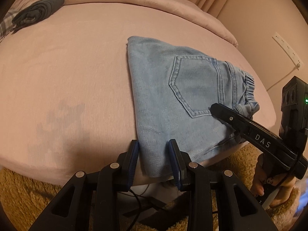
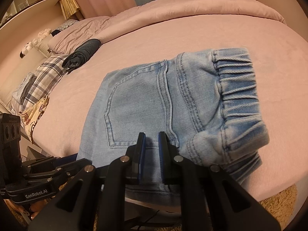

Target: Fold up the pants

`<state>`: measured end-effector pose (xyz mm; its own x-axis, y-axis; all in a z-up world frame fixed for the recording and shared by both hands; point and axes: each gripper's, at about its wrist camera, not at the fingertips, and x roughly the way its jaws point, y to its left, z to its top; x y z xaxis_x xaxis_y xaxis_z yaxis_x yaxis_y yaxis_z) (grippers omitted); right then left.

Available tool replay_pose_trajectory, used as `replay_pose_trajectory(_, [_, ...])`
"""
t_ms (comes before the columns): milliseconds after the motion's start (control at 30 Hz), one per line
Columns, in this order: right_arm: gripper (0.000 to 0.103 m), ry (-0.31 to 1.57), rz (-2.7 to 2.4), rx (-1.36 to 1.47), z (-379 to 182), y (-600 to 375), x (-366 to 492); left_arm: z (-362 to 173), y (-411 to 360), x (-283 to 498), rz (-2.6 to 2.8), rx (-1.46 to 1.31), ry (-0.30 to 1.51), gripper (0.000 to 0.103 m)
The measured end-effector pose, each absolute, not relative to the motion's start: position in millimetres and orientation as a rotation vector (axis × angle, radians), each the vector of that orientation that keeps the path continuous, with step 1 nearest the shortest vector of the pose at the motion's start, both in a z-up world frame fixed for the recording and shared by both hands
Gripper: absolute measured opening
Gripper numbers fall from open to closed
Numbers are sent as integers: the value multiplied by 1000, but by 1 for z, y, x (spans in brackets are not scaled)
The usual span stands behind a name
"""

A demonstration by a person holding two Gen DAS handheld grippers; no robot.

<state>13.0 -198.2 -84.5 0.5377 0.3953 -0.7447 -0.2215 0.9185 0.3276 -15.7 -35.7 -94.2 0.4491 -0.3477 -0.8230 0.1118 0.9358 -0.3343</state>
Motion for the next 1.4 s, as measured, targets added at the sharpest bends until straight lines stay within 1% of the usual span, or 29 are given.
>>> replay_pose_trajectory(1400, [11, 941, 349, 154, -84, -185, -5, -99, -43, -8, -278, -249, 1073, 34])
